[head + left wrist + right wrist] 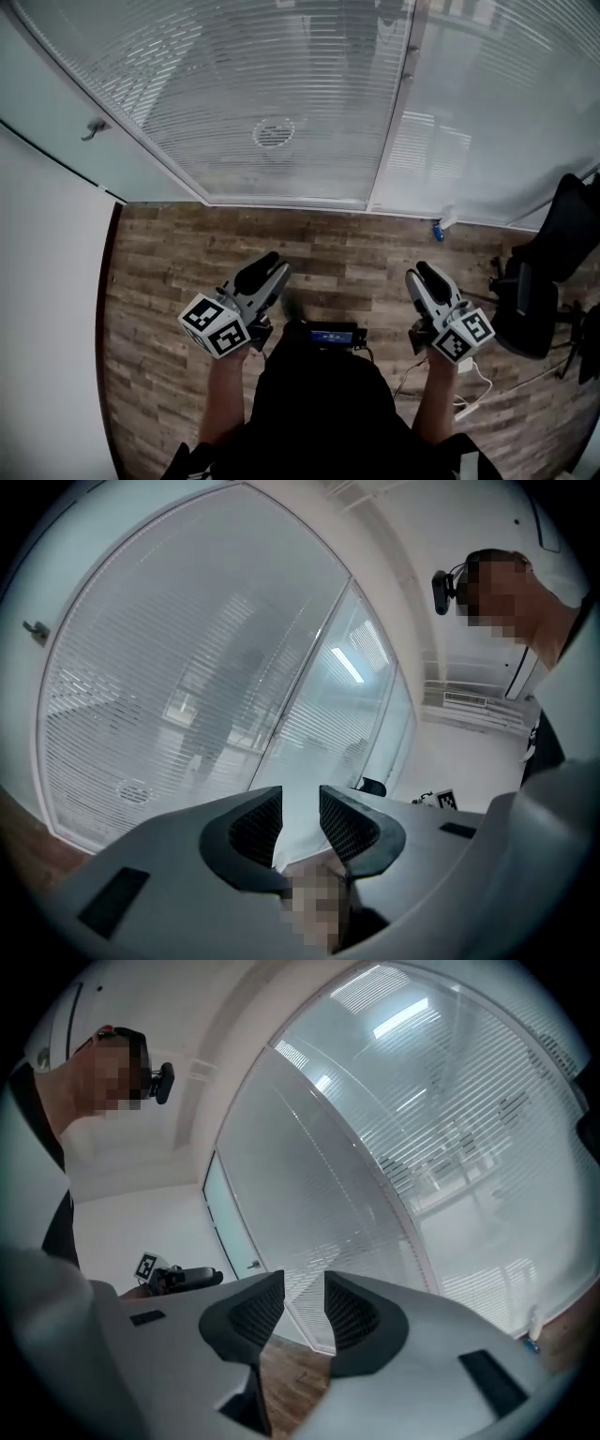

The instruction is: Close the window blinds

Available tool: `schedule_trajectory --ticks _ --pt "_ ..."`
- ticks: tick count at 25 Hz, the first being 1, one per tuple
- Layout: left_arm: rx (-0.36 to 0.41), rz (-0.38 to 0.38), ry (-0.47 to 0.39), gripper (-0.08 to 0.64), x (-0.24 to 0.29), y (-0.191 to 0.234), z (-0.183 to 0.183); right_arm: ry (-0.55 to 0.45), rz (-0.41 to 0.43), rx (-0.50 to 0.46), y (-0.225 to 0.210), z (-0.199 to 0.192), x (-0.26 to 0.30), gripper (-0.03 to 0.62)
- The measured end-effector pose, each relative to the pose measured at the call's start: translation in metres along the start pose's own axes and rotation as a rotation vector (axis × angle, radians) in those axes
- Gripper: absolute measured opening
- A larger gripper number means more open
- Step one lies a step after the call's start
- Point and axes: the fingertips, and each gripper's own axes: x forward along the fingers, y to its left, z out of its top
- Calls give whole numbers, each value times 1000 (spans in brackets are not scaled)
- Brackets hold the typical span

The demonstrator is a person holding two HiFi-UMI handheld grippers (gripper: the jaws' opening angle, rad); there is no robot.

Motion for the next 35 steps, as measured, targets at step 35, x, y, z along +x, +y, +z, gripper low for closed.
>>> schedule_trajectory --ticks 35 --pt "-192 -140 -208 134 -188 -43 -42 65 -143 -85 200 -58 -86 109"
